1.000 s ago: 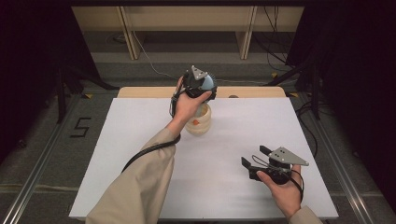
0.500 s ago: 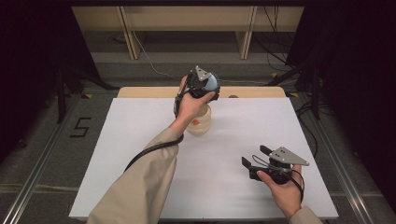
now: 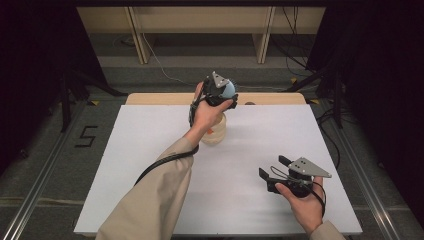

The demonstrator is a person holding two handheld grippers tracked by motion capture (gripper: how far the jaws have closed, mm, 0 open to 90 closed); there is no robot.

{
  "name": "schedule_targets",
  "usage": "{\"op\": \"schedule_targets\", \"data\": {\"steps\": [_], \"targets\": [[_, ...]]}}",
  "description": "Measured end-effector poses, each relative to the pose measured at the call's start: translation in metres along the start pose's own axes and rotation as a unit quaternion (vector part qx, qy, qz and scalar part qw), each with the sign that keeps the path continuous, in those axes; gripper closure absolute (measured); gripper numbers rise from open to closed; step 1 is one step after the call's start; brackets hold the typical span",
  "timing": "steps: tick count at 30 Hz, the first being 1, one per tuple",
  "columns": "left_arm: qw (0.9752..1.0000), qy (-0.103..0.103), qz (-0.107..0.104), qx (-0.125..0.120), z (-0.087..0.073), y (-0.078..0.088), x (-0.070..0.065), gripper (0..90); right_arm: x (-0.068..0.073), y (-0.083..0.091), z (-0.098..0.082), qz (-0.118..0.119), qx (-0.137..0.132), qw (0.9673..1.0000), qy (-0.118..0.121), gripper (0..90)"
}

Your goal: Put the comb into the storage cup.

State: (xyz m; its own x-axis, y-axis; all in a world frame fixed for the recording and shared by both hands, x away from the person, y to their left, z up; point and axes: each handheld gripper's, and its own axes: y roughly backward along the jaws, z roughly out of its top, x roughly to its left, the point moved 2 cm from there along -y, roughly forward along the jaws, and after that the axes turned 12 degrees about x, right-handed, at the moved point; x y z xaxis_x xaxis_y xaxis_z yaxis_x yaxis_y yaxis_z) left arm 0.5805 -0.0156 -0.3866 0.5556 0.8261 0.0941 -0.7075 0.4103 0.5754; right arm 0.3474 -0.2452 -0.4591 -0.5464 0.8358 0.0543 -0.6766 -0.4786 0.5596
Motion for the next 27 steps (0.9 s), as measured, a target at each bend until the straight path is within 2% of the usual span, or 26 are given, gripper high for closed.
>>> {"op": "schedule_targets", "data": {"steps": [4, 9, 16, 22, 27], "targets": [[1.0000, -0.003, 0.001, 0.000, 0.0000, -0.0008, -0.0008, 18.8, -0.0004, -0.0002, -0.0001, 0.001, 0.000, 1.0000, 0.000, 15.6], [0.9998, -0.017, -0.005, 0.008, -0.0001, -0.0022, -0.0033, 18.7, -0.0008, 0.0002, 0.0000, 0.000, -0.001, 1.0000, -0.002, 15.6], [0.9996, -0.022, -0.011, 0.015, -0.0001, -0.0032, -0.0041, 18.1, -0.0011, -0.0002, -0.0003, 0.001, 0.000, 1.0000, -0.002, 15.6], [0.9993, -0.026, -0.006, 0.027, -0.0021, -0.0044, -0.0039, 16.2, -0.0013, -0.0006, -0.0004, 0.003, 0.002, 1.0000, -0.003, 15.6], [0.9993, -0.025, -0.005, 0.027, -0.0021, -0.0046, -0.0043, 15.7, -0.0013, -0.0012, -0.0005, 0.004, 0.002, 1.0000, -0.004, 15.6]]}}
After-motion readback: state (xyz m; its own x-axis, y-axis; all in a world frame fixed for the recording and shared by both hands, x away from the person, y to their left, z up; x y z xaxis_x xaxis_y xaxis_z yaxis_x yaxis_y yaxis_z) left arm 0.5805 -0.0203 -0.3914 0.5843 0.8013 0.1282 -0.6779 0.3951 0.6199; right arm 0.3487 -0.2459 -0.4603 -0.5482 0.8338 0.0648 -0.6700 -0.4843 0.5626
